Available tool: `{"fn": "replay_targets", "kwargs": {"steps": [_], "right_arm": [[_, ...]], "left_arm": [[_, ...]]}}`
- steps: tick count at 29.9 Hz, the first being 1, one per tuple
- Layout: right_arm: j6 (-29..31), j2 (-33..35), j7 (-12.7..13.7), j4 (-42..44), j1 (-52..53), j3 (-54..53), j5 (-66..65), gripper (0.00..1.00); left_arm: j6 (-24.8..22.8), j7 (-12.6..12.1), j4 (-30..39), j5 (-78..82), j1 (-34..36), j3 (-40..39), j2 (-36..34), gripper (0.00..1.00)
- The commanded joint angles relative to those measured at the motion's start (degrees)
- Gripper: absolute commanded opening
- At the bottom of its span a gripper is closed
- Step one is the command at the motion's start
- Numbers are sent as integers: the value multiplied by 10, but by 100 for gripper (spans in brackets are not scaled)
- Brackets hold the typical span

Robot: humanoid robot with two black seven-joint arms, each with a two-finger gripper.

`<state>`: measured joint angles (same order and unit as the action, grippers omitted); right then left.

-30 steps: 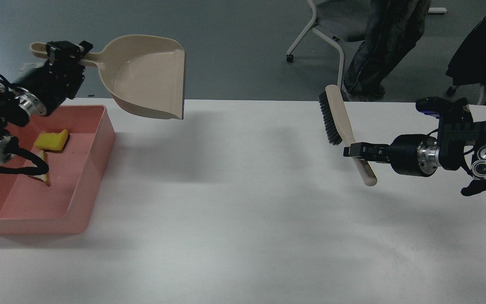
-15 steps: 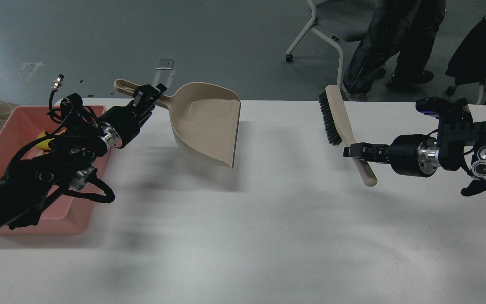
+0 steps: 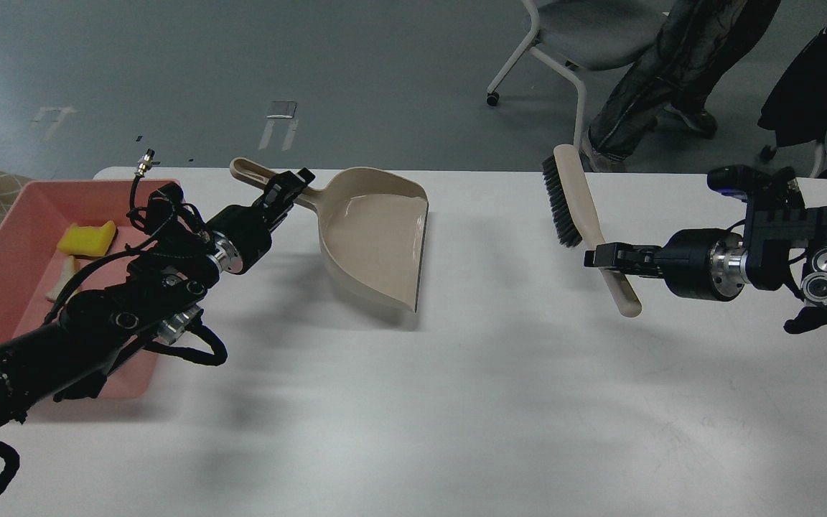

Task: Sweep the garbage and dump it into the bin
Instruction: 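Lower the dustpan back onto the table with the left gripper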

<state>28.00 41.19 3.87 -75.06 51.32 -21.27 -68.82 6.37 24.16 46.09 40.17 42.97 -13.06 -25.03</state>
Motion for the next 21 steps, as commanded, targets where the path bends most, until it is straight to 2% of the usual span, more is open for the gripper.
{"fn": "replay_targets", "kwargs": {"steps": [1, 21], "right_arm": [[0, 1, 0, 0, -1, 0, 0, 0], [0, 2, 0, 0, -2, 0, 0, 0]], "left_arm": [[6, 0, -7, 3, -8, 0, 15, 0], [15, 2, -34, 3, -23, 0, 44, 0]]}}
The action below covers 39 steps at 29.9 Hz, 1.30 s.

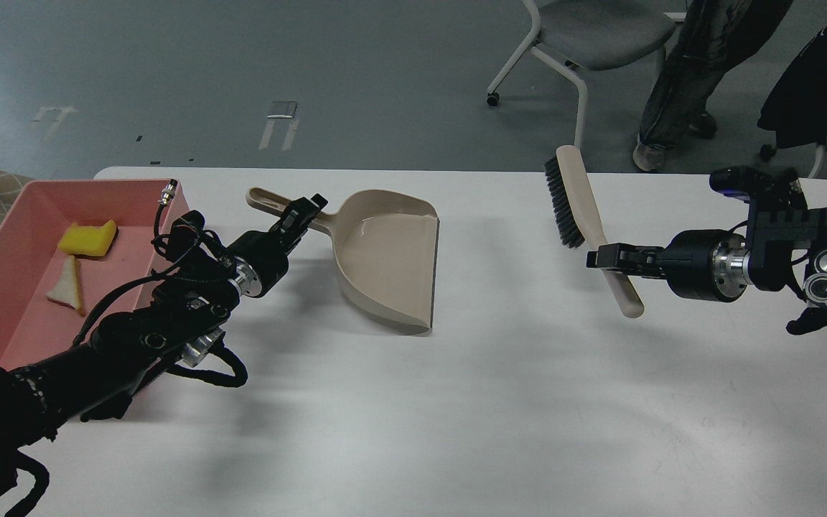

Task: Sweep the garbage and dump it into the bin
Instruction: 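Lower the dustpan back onto the table with the left gripper, then open the left gripper and release the dustpan handle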

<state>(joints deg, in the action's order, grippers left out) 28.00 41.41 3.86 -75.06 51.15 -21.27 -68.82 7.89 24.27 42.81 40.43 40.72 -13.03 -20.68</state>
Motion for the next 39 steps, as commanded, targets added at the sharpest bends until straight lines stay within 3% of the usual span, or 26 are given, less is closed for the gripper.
{"fn": "replay_targets", "kwargs": {"steps": [1, 9, 16, 20, 26, 37, 39], "right_arm": [[0, 0, 0, 0, 0, 0, 0, 0], [0, 0, 0, 0, 0, 0, 0, 0], [0, 0, 0, 0, 0, 1, 0, 0], [0, 1, 0, 0, 0, 1, 0, 0], [0, 1, 0, 0, -1, 1, 0, 0], [0, 1, 0, 0, -3, 0, 0, 0], [0, 1, 0, 0, -4, 0, 0, 0]], "left_arm": [[-1, 2, -1, 0, 0, 0, 0, 0], [-1, 1, -2, 0, 0, 0, -1, 0], [-1, -1, -4, 0, -5, 0, -1, 13], [-2, -1, -6, 0, -5, 1, -2, 29], [-2, -1, -13, 0, -5, 0, -1, 42], [-11, 5, -21, 1, -10, 1, -2, 90], [-17, 5, -21, 1, -10, 0, -3, 91]]}}
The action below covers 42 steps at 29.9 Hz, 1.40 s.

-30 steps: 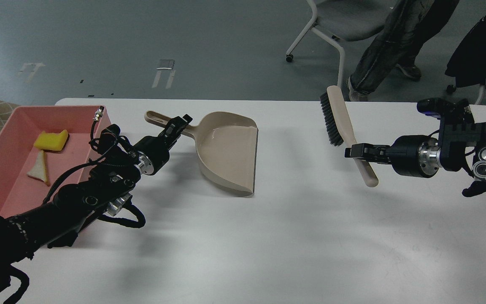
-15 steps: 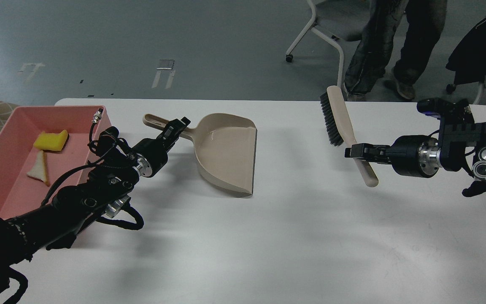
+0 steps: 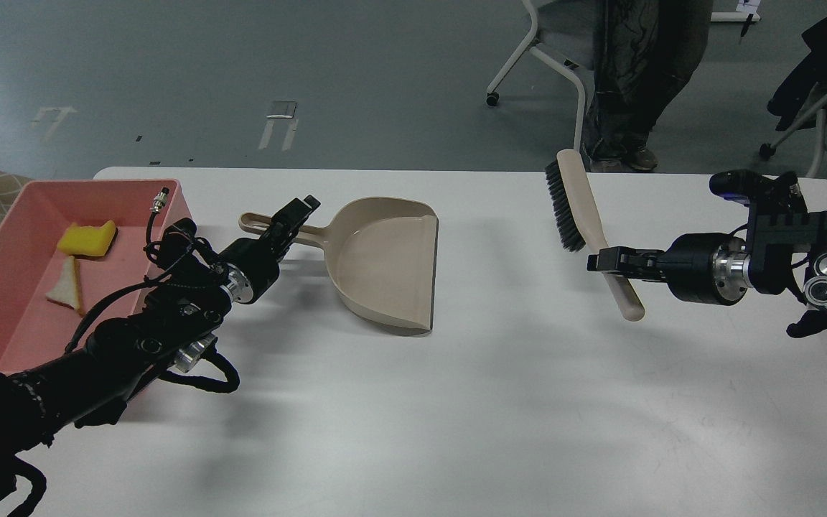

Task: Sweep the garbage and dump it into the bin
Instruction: 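Open the left gripper and release the dustpan handle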

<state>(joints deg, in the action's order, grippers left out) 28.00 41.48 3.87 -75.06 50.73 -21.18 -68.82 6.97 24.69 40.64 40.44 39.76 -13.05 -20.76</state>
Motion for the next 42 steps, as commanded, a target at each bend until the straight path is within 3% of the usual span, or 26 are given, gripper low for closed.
{"fn": "replay_targets", "kwargs": {"steps": [1, 22, 42], "right_arm": [[0, 0, 0, 0, 0, -1, 0, 0], [0, 0, 0, 0, -12, -1, -1, 0], [0, 4, -1, 0, -18, -2, -1, 0]], "left_arm": [[-12, 1, 1, 1, 0, 0, -3, 92], [-50, 4, 12, 5, -19, 0, -38, 96], [-65, 4, 141, 5, -50, 0, -161, 96]]}}
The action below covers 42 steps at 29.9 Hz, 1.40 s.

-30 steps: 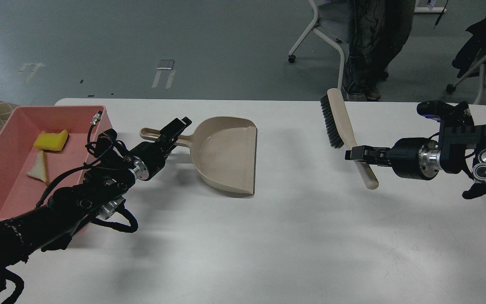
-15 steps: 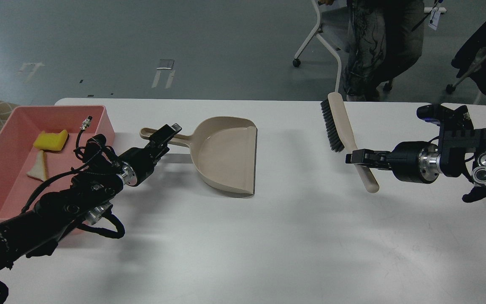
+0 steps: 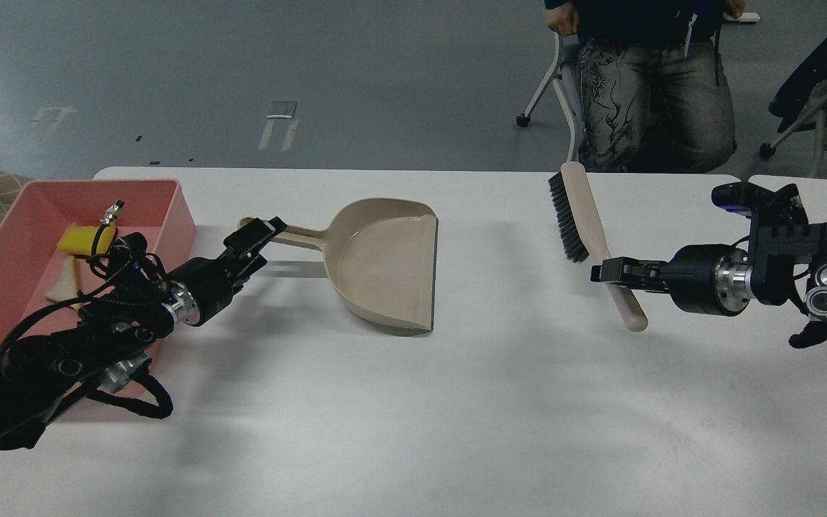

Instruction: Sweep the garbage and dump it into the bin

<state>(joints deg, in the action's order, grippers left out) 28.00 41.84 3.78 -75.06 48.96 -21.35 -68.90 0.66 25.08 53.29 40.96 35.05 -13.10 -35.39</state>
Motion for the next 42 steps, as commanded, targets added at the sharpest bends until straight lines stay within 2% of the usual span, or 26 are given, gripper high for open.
{"fn": "replay_targets", "kwargs": {"steps": [1, 11, 17, 21, 24, 29, 33, 42], "right_arm": [[0, 0, 0, 0, 0, 0, 0, 0], [0, 0, 0, 0, 1, 0, 0, 0], [0, 1, 0, -1, 1, 0, 1, 0], [0, 3, 0, 0, 0, -1, 0, 0], [0, 4, 0, 0, 0, 0, 0, 0], [0, 5, 0, 2, -1, 0, 0, 0], [0, 17, 0, 2, -7, 0, -1, 0], [0, 50, -1, 0, -32, 0, 0, 0]], "left_arm": [[-2, -1, 27, 0, -2, 0, -24, 96], [-18, -3, 102, 0, -3, -4, -90, 96], [-38, -5, 155, -1, -2, -20, -157, 96], [-76, -6, 193, -4, 5, -74, -218, 96], [-77, -6, 191, -11, 13, -112, -224, 96], [-56, -9, 140, -13, 74, -129, -210, 96], [-38, -10, 44, -13, 126, -126, -114, 96], [-40, -15, -104, -11, 185, -121, 8, 96]]}}
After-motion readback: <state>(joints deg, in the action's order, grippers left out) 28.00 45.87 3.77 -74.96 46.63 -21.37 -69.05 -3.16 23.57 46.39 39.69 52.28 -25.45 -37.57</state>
